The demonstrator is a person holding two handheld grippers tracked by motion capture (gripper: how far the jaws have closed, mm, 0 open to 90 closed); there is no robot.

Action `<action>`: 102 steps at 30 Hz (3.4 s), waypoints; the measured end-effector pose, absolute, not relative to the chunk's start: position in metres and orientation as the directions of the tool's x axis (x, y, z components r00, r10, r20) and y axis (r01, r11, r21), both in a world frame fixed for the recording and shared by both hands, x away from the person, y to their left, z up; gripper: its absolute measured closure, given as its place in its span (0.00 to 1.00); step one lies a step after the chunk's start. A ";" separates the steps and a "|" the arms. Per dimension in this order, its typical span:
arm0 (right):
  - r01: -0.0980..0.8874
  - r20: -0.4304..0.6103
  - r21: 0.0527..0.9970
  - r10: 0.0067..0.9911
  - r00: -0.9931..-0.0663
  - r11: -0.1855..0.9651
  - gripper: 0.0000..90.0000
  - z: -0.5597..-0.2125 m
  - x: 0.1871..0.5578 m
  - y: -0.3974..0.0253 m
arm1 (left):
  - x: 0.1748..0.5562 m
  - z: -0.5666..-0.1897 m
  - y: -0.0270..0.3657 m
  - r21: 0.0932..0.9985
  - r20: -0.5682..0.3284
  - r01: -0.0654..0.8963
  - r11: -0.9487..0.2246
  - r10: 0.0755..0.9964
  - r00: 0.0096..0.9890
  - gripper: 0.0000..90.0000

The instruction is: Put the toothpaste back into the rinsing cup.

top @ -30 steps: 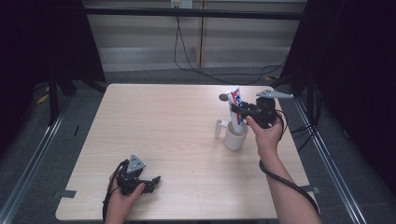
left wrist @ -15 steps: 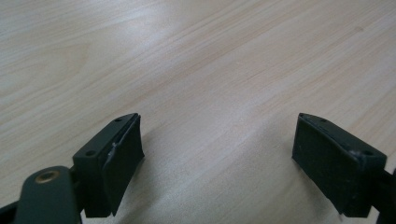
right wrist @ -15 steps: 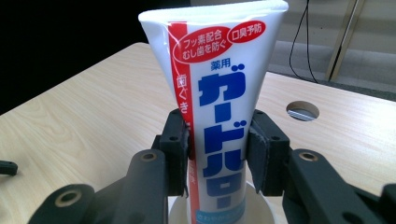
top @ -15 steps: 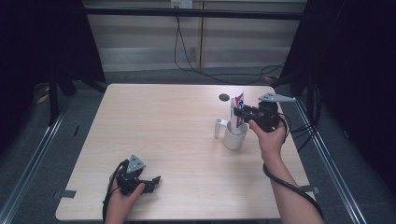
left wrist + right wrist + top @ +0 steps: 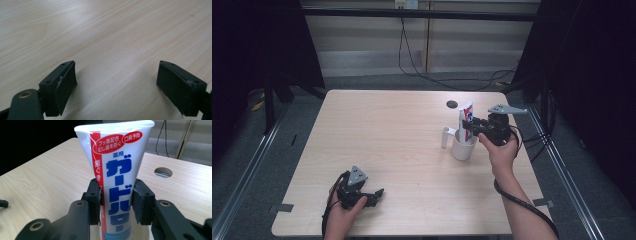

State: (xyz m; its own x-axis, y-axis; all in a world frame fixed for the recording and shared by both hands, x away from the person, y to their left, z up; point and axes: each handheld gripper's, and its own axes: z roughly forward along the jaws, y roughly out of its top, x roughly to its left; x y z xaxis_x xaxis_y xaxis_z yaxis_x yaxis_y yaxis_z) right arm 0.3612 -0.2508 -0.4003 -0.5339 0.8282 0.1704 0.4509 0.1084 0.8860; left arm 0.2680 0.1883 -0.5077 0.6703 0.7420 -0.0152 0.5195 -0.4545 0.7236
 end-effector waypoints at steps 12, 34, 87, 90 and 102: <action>0.463 0.171 0.879 0.831 -0.529 0.114 0.70 -0.407 0.359 -0.251 | 0.268 -0.508 0.189 0.722 -0.012 0.519 -0.459 0.741 0.672 0.18; 0.481 0.150 0.863 0.831 -0.536 0.154 0.69 -0.418 0.356 -0.247 | 0.268 -0.508 0.188 0.724 -0.016 0.520 -0.453 0.743 0.670 0.18; 0.463 0.104 0.866 0.839 -0.535 0.188 0.53 -0.404 0.345 -0.251 | 0.268 -0.508 0.188 0.724 -0.015 0.519 -0.453 0.743 0.670 0.18; 0.478 0.118 0.861 0.845 -0.522 0.175 0.43 -0.405 0.345 -0.256 | 0.268 -0.507 0.189 0.721 -0.011 0.518 -0.460 0.740 0.672 0.18; 0.497 0.111 0.842 0.834 -0.541 0.210 0.31 -0.408 0.344 -0.257 | 0.268 -0.507 0.189 0.721 -0.010 0.518 -0.460 0.741 0.672 0.18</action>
State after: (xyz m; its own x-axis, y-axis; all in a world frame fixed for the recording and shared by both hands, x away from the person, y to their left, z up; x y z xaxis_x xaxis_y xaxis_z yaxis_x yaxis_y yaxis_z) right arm 0.3443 -0.2573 -0.4075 -0.5411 0.8336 0.1114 0.4970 0.2101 0.8419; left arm 0.2679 0.1886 -0.5075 0.6716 0.7408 -0.0098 0.5178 -0.4599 0.7214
